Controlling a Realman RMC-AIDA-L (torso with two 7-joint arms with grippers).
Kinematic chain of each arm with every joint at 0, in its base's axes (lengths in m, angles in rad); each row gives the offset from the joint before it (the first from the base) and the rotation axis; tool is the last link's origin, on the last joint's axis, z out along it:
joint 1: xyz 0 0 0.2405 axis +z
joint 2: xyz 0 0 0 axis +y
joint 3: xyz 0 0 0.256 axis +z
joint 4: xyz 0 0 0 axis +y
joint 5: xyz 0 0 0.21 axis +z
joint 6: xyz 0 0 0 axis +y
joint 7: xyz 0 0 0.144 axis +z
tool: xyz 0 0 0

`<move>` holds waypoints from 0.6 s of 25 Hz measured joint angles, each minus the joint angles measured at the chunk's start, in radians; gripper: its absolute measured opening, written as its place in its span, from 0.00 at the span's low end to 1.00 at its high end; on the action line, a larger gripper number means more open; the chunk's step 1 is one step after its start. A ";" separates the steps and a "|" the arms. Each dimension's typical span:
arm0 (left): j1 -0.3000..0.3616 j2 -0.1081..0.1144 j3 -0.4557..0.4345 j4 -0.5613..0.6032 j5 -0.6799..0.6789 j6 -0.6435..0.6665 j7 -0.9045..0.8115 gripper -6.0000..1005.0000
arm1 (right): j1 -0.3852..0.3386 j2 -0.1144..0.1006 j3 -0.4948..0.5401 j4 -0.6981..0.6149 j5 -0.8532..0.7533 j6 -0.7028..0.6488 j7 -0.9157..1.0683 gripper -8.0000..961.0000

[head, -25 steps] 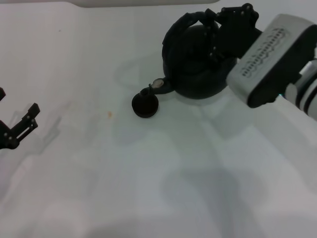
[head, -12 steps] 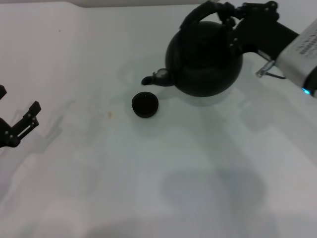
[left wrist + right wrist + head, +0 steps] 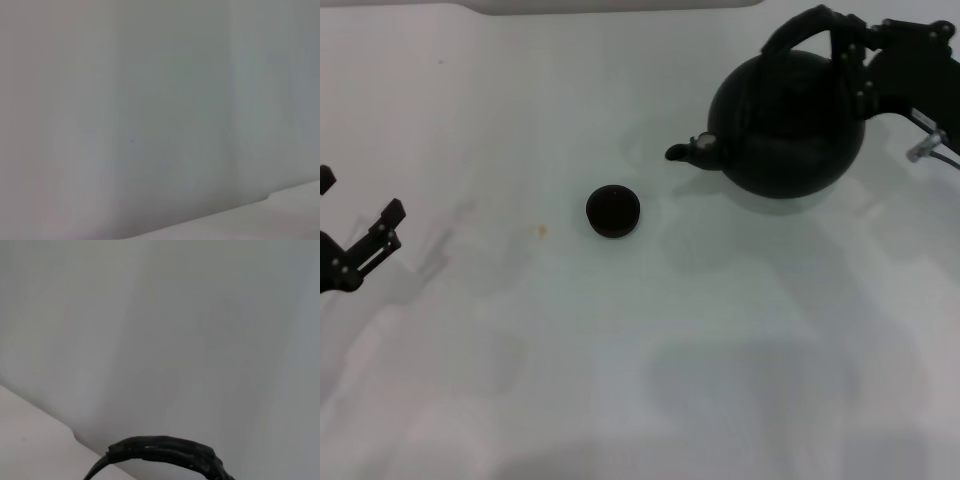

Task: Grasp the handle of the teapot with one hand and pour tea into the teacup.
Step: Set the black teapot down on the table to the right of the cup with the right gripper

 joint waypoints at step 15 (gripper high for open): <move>-0.031 0.002 -0.002 -0.001 0.001 -0.008 0.000 0.87 | 0.026 0.001 0.128 0.207 0.063 -0.222 -0.009 0.11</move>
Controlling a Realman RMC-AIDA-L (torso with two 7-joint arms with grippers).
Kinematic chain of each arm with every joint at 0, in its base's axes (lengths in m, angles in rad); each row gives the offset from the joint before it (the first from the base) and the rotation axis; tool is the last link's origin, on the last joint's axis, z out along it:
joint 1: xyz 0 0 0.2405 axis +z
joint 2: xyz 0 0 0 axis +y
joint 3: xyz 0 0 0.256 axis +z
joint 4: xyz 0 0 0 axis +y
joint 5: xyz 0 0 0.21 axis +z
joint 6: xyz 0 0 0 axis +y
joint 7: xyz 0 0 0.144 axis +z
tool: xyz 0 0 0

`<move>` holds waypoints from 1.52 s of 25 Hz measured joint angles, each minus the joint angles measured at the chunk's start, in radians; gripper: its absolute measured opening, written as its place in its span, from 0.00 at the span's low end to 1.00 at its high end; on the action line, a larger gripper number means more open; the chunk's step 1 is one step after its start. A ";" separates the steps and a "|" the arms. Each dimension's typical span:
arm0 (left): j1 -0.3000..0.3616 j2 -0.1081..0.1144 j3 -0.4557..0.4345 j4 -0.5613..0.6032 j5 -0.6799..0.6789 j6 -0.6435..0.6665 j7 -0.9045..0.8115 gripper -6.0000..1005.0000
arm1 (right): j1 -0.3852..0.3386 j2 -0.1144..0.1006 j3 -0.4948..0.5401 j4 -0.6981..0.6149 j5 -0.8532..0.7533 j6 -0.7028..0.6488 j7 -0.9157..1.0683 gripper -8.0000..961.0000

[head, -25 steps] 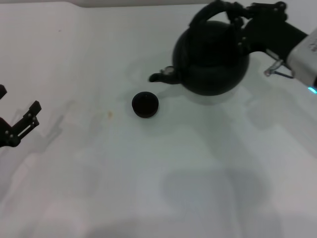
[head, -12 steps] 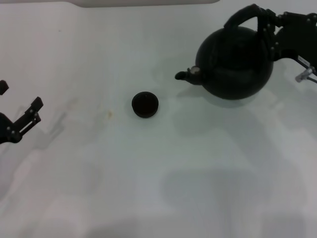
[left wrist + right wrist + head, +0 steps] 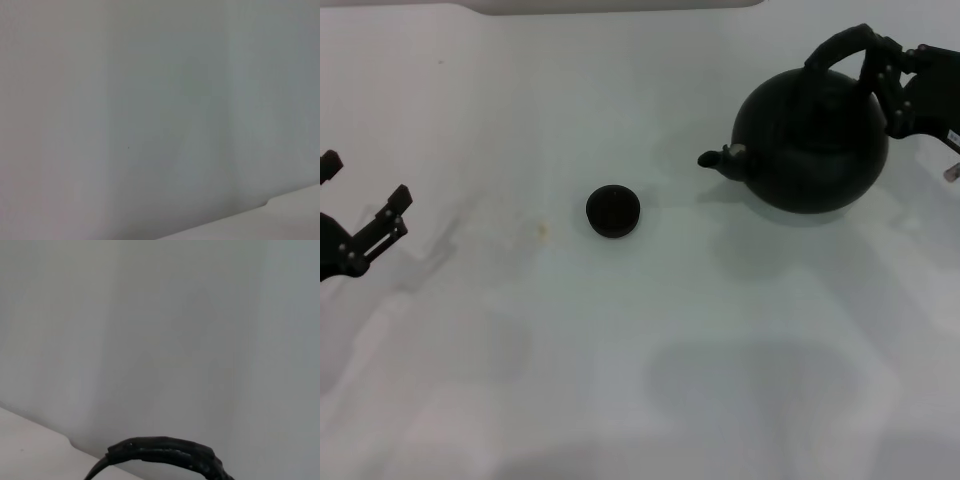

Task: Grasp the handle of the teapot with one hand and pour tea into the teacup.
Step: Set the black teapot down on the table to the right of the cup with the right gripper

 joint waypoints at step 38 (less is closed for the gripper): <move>-0.007 0.000 0.000 0.001 0.000 -0.001 0.000 0.87 | 0.065 -0.004 0.053 0.183 -0.006 -0.119 -0.024 0.12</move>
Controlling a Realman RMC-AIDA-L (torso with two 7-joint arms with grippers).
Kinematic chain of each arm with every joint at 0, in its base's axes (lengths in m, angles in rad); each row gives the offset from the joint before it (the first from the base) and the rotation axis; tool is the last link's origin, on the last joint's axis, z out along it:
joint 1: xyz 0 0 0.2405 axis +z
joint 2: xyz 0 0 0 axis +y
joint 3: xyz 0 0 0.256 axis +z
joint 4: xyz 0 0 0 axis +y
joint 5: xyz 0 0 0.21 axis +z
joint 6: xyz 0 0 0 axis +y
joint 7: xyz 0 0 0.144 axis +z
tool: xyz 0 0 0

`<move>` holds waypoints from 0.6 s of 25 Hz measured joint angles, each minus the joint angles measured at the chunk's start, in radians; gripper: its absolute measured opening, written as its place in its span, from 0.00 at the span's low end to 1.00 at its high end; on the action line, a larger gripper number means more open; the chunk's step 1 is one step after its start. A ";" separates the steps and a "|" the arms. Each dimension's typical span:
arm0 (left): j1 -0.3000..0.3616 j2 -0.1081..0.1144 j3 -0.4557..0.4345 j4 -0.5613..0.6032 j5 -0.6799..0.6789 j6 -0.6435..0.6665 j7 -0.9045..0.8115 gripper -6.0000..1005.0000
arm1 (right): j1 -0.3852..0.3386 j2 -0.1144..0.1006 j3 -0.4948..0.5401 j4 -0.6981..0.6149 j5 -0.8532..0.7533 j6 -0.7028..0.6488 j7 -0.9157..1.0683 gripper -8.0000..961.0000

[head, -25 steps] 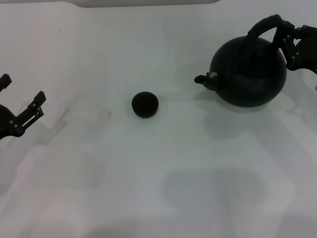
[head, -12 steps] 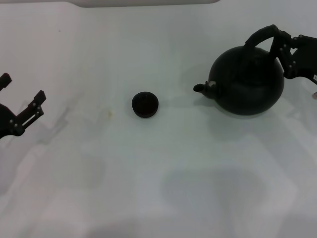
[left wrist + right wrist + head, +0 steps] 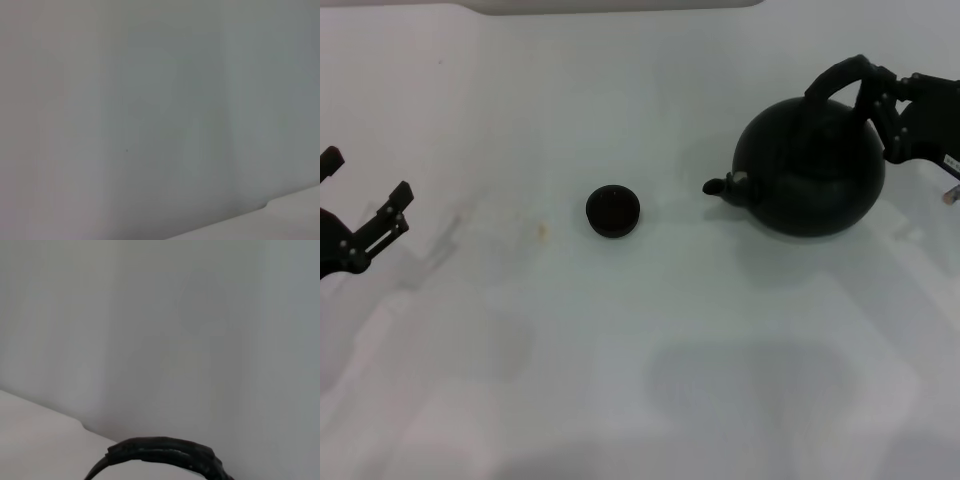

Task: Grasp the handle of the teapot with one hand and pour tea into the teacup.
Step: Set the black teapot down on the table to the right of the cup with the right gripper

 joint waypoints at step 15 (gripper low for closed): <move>0.000 0.000 0.000 0.002 0.000 0.008 0.000 0.87 | 0.009 -0.004 0.003 0.025 0.000 -0.023 0.005 0.12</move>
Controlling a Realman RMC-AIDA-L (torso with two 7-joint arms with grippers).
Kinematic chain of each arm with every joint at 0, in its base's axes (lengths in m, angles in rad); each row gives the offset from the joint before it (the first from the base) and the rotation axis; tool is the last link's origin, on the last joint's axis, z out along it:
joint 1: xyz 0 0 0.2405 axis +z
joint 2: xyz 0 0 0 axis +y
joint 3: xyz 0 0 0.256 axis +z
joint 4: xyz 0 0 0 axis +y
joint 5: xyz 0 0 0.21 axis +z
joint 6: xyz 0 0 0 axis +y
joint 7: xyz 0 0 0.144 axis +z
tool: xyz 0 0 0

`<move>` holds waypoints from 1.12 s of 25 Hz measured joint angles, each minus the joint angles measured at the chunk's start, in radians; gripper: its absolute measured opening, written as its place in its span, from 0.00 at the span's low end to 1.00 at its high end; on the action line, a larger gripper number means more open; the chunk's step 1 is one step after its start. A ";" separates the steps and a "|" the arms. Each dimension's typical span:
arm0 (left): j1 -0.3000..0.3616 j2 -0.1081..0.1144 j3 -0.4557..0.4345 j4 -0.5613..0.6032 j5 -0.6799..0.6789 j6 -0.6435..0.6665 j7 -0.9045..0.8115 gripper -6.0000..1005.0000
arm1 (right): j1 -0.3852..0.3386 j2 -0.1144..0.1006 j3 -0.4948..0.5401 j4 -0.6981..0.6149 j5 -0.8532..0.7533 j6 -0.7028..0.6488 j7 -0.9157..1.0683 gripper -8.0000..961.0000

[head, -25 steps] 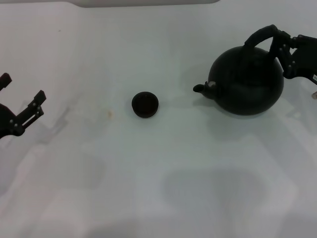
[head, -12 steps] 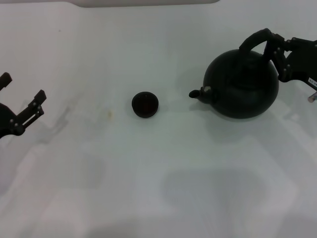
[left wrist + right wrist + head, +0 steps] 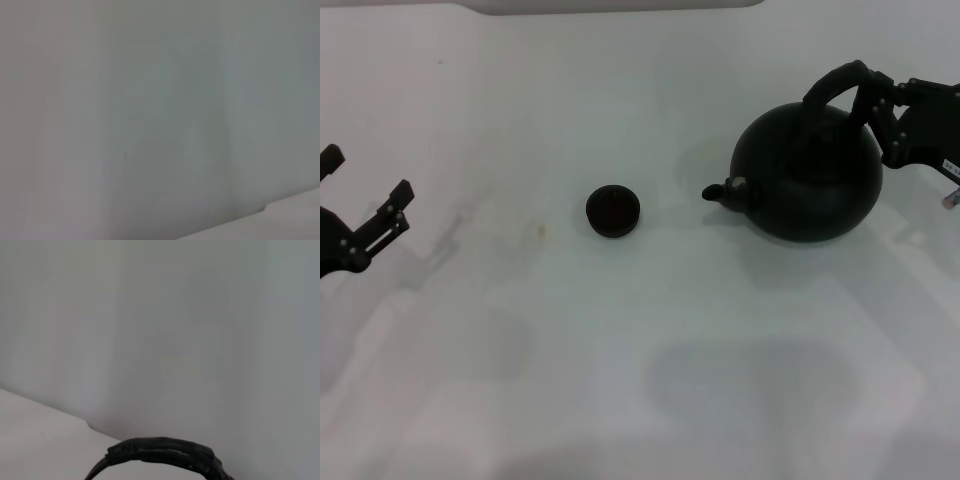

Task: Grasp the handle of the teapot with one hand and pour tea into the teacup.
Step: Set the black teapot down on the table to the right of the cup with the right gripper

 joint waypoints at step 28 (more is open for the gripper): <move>0.000 0.000 0.003 0.000 0.000 0.001 0.000 0.87 | 0.007 -0.004 -0.001 0.021 -0.001 -0.013 0.005 0.22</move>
